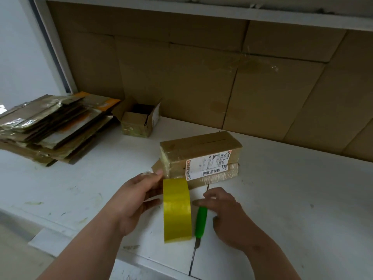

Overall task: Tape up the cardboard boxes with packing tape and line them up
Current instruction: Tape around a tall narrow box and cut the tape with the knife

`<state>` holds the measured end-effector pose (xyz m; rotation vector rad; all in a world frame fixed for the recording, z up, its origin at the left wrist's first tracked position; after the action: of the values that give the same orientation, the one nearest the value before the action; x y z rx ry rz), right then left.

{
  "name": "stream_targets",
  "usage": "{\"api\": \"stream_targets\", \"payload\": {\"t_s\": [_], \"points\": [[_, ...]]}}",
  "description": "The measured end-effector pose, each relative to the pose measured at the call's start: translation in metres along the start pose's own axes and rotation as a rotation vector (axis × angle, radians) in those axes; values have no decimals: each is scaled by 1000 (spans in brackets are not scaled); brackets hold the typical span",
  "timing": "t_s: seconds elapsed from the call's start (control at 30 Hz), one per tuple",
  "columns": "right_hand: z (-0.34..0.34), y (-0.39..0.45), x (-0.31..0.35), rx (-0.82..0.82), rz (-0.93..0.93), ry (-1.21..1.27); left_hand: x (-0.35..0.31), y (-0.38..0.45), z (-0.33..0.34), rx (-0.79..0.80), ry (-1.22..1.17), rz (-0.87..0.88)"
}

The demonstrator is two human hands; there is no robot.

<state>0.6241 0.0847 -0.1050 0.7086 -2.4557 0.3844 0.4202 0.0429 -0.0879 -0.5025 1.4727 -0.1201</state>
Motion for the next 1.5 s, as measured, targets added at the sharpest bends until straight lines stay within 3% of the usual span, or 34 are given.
{"api": "stream_targets", "payload": {"t_s": [0.07,0.17,0.37,0.47,0.6,0.7,0.93,1.2,1.5], "points": [[4,1,-1,1,7,-150,0,-2,2,-24,4,-9],[-3,-1,5,-47,6,-140,-3,-4,5,-49,44,-15],[-48,-13,-22,-5,210,-292,-7,-8,11,-53,9,-20],[-76,-19,-30,-113,252,-67,-6,-8,14,-68,-52,-38],[-82,-12,-5,-204,147,312,-3,-7,19,-91,-86,-59],[-73,-5,12,-208,88,389,-1,-6,19,-100,-106,-56],[-64,12,45,-220,-54,189,1,-6,19,-118,-117,-41],[-70,34,63,-172,-39,-176,0,-5,21,-120,-133,-18],[-67,47,75,-166,-48,-283,-1,-1,22,-109,-170,-5]]}}
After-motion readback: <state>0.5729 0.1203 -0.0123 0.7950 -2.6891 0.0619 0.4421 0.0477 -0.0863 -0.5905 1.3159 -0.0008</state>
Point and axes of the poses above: each hand's wrist, its own y-axis towards the middle knuckle, its own z-axis out of the palm, x = y × z, the point moved 6 cm from there along y, towards the middle knuckle, and after that the axes turned 6 degrees about y, right-handed, at the moved point
